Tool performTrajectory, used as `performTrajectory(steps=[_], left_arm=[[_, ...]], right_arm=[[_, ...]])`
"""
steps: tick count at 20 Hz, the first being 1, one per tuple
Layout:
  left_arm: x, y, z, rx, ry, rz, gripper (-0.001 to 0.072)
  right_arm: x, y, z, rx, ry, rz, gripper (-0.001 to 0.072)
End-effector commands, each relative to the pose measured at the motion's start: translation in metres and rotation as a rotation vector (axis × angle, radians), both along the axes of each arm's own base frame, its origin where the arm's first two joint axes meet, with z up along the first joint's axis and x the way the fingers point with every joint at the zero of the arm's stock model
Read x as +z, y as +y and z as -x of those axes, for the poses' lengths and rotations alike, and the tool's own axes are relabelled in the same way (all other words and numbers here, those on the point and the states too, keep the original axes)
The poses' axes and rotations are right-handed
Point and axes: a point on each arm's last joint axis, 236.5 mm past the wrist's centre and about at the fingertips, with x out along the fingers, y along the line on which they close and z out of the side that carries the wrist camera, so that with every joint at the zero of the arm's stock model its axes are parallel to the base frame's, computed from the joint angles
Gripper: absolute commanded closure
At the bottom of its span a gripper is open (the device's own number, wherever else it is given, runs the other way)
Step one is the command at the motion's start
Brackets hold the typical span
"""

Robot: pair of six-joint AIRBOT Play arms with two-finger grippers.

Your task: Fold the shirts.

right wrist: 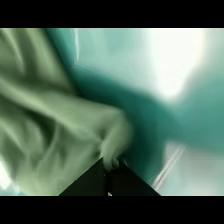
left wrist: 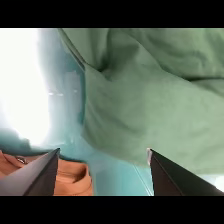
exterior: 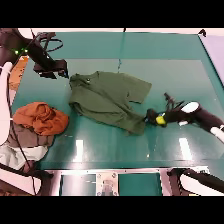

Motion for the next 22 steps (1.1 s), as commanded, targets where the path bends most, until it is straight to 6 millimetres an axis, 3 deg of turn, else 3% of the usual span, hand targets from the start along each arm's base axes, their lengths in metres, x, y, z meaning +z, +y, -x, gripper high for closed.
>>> performTrajectory(steps=[1, 3, 5, 8, 11, 13, 17, 18, 19, 20, 22], left_arm=[[-0.001, 0.005, -0.01, 0.006, -0.033, -0.016, 0.0076], [-0.012, 0.005, -0.016, 0.015, -0.046, -0.013, 0.0076], [-0.035, 0.004, -0.019, 0.027, -0.041, -0.008, 0.0076], [-0.08, -0.015, -0.024, 0.056, -0.053, 0.083, 0.0076], [-0.112, -0.046, -0.047, 0.117, -0.173, 0.257, 0.0076], [-0.129, -0.066, -0.056, 0.149, -0.198, 0.367, 0.0076], [-0.171, -0.088, -0.052, 0.176, -0.107, 0.472, 0.0085], [-0.175, -0.09, -0.051, 0.18, -0.096, 0.481, 0.0153], [-0.177, -0.091, -0.048, 0.17, -0.084, 0.483, 0.0388], [-0.174, -0.094, -0.044, 0.125, -0.083, 0.484, 0.0676], [-0.163, -0.098, -0.042, 0.059, -0.081, 0.494, 0.0684]], right_arm=[[0.041, -0.095, -0.067, -0.128, -0.15, 0.144, 0.0701], [0.067, -0.155, -0.104, -0.222, -0.211, 0.18, 0.0701], [0.069, -0.179, -0.127, -0.202, -0.207, 0.178, 0.0701], [0.044, -0.175, -0.155, -0.125, -0.184, 0.169, 0.0701], [0.029, -0.167, -0.178, -0.094, -0.183, 0.166, 0.07], [0.032, -0.167, -0.183, -0.09, -0.195, 0.169, 0.07], [0.038, -0.172, -0.179, -0.085, -0.184, 0.158, 0.07], [0.038, -0.172, -0.177, -0.081, -0.175, 0.152, 0.07], [0.037, -0.17, -0.175, -0.076, -0.167, 0.148, 0.07], [0.037, -0.17, -0.173, -0.073, -0.161, 0.143, 0.07], [0.037, -0.168, -0.169, -0.063, -0.147, 0.134, 0.0701]])
